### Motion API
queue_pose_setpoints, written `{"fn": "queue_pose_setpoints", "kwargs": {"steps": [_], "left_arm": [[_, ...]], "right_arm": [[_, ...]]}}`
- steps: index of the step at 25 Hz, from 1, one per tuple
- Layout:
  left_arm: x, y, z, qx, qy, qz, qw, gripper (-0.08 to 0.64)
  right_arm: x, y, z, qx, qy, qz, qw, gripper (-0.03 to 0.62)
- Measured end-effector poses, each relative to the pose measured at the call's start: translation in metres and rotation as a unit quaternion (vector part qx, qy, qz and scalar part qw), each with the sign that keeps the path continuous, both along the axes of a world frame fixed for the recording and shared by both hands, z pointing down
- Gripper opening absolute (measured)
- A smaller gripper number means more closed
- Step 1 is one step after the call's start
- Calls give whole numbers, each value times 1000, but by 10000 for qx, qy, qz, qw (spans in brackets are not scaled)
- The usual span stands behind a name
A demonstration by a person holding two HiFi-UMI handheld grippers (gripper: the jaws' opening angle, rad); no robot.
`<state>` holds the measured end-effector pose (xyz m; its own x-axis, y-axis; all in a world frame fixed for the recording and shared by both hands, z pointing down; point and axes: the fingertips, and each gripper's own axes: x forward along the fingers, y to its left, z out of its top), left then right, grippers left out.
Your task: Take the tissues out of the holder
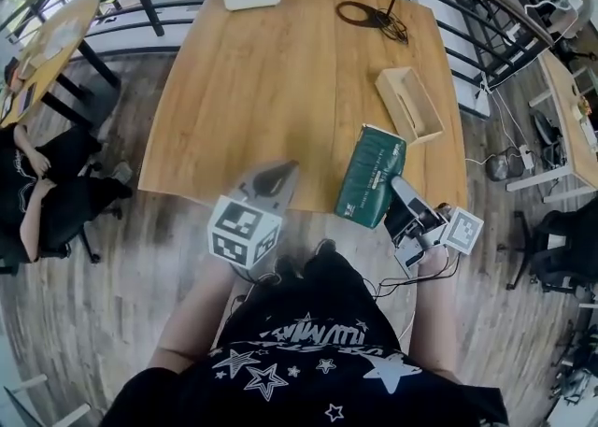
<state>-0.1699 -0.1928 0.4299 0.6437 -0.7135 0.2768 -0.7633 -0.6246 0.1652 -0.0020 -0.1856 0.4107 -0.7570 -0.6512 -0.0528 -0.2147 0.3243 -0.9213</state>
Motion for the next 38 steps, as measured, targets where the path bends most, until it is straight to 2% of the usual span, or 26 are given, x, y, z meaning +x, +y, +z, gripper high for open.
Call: {"fn": "queue_pose_setpoints", "kwargs": {"steps": [3, 11, 19, 28, 34, 38], "left_arm": [[-1, 8, -1, 15, 28, 8, 10000, 14], [9, 15, -3, 73, 36, -23, 10000, 14], [64, 43, 3, -39, 42, -12, 10000, 14], [112, 83, -5, 88, -49, -213, 9997, 14], [145, 123, -11, 253, -153, -311, 9991, 14], [168, 154, -20, 361, -139, -423, 9984, 14]], "right_arm": [[0, 6, -5, 77, 12, -3, 10000, 233], [11, 13, -13, 145, -311, 38, 9994, 233], [61, 39, -4, 43, -605, 5, 9982, 233], [115, 81, -4, 121, -754, -153, 9970, 233], [149, 119, 0, 106, -736, -262, 9969, 233], [164, 149, 3, 157, -514, -411, 9977, 232]]}}
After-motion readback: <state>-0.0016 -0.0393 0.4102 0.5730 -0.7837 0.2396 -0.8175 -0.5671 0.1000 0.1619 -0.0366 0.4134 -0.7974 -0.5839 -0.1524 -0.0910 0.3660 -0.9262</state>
